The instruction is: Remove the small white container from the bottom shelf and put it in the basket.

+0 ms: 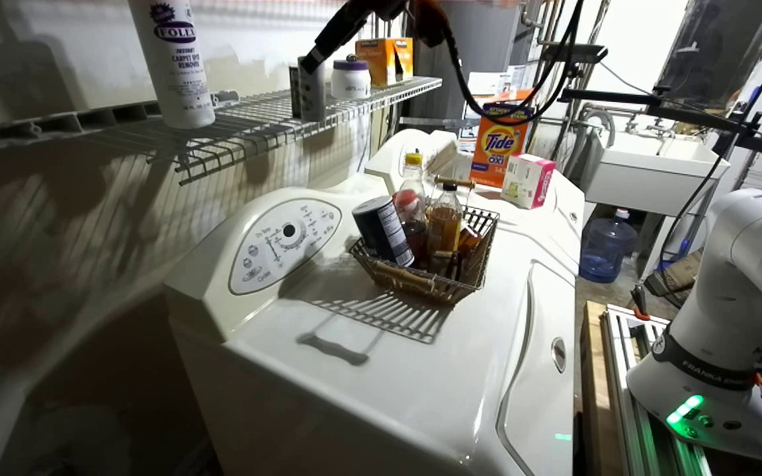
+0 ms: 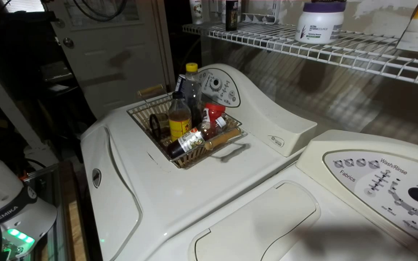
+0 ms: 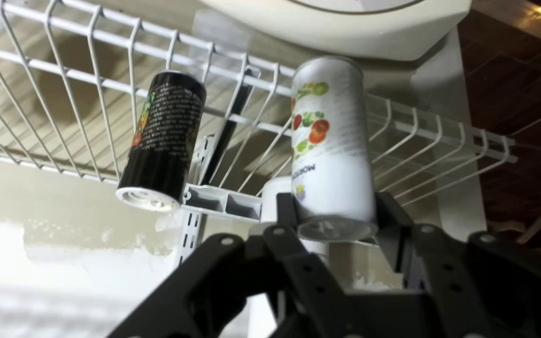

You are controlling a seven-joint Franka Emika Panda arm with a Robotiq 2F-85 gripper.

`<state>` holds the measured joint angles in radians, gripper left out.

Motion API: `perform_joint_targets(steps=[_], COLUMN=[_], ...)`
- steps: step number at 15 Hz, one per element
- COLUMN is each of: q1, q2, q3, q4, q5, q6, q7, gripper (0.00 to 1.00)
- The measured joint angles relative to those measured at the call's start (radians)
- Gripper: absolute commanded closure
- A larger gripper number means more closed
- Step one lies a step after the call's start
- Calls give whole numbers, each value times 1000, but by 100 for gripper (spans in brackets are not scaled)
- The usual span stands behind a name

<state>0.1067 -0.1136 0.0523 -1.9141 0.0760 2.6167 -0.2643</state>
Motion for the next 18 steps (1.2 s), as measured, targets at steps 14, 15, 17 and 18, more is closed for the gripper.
perform_joint_targets(steps=[14, 15, 17, 18], q1=[43, 47, 49, 54], q2=[-318, -335, -365, -379], q3=[-61, -71, -88, -99], q4=[-423, -457, -522, -551], q5=[77, 79, 79, 79], q6=[-64, -54, -41, -33], q7=[-78, -78, -78, -81], gripper=[80, 80, 80, 80])
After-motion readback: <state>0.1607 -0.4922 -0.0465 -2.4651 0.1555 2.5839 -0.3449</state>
